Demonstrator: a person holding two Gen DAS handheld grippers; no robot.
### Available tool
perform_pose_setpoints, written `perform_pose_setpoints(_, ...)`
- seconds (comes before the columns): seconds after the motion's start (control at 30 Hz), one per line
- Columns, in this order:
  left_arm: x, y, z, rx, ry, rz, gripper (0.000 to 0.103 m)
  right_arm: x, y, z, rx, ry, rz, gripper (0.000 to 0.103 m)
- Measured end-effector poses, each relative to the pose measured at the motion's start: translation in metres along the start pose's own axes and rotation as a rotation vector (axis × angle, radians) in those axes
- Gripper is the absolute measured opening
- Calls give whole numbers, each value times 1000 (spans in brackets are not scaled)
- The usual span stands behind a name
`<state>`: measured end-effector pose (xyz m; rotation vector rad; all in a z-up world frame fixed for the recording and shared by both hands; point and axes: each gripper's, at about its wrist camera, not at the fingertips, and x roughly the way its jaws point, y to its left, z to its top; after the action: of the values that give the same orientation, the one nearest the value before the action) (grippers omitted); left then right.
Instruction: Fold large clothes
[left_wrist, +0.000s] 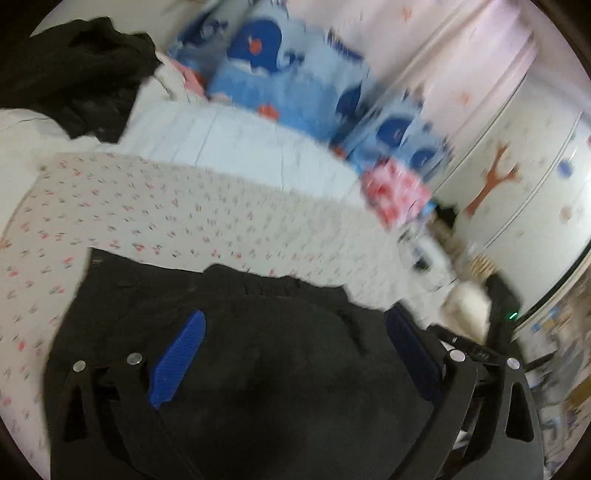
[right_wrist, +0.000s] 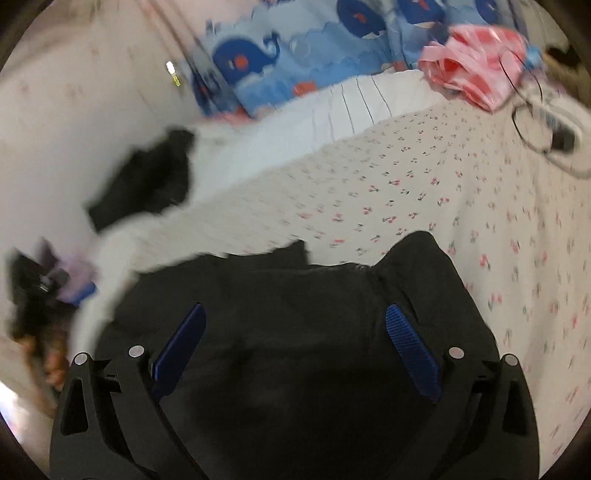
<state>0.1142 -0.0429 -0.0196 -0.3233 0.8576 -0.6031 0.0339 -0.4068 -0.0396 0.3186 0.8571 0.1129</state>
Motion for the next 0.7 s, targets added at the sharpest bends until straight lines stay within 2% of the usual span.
perform_pose_setpoints(0.07, 43, 13, 2, -10, 59, 82, 94, 41, 0, -7, -39, 55, -98, 94)
perform_pose_setpoints(0.1, 61, 24, -3, -19, 82, 117, 94, 58, -3, -11, -39, 74, -112, 95)
perform_pose_setpoints(0.13, 70, 33, -5, -34, 93, 121, 94, 72, -11, -14, -1, 78, -92, 95)
perform_pose_setpoints(0.2, 84, 48, -9, -80, 102, 132, 94, 92, -17, -11, 31, 95, -114, 95)
perform_pose_setpoints(0.33, 83, 47, -12, -82, 145, 172, 93, 102, -9, -4, -1, 177, -158, 95)
perform_pose_setpoints(0.37, 74, 44, -9, -98, 141, 168, 93, 91, -4, 0, 9, 158, -147, 95)
perform_pose_setpoints(0.43, 54, 38, 4, -107, 80, 133, 93, 76, 8, 12, -3, 86, -102, 95)
perform_pose_setpoints(0.5, 47, 32, 17, -72, 33, 166, 93, 71, 28, 23, -63, 62, -88, 95)
perform_pose_setpoints(0.57, 59, 37, 22, -80, 58, 183, 93, 87, 47, 28, -138, 94, -101, 95)
perform_pose_setpoints(0.63, 81, 51, 14, -87, 111, 231, 93, 122, 54, 19, -211, 170, -175, 96)
perform_pose_setpoints(0.7, 95, 63, 3, -113, 122, 215, 94, 148, 41, 8, -145, 222, -129, 96)
